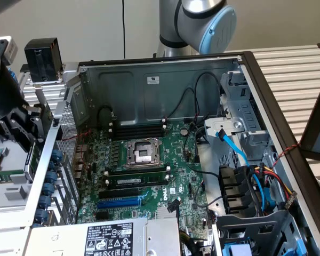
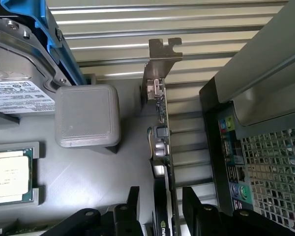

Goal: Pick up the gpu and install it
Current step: 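Pick up the gpu and move the gpu toward the slot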

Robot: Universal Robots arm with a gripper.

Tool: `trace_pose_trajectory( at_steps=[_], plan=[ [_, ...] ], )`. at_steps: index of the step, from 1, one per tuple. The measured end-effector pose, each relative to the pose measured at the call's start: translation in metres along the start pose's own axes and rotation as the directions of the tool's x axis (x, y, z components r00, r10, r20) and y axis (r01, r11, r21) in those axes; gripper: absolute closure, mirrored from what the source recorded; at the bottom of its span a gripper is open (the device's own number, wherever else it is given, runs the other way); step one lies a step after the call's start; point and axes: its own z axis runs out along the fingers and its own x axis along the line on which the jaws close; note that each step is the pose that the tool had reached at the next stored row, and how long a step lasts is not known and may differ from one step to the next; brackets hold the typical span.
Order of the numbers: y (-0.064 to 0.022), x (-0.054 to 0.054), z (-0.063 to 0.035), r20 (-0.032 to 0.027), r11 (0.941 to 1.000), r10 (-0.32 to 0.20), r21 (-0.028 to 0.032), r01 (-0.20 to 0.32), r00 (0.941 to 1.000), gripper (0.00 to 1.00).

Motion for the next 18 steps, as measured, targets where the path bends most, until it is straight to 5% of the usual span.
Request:
trace_pose_trajectory(
  at_steps=[7,13,18],
  plan=[
    [-0.0013,0.0007,0.0063,-0.0020,0.9999,-0.003,-0.0118,0.003,1.0000,0.53],
    [-0.0016,0.0007,0.0075,-0.0102,0.9989,-0.043,-0.0178,0.043,0.9990,0.53],
    [-0.0015,-0.0003,0.0082,-0.0035,0.9987,-0.047,-0.0190,0.046,0.9989,0.53]
  ],
)
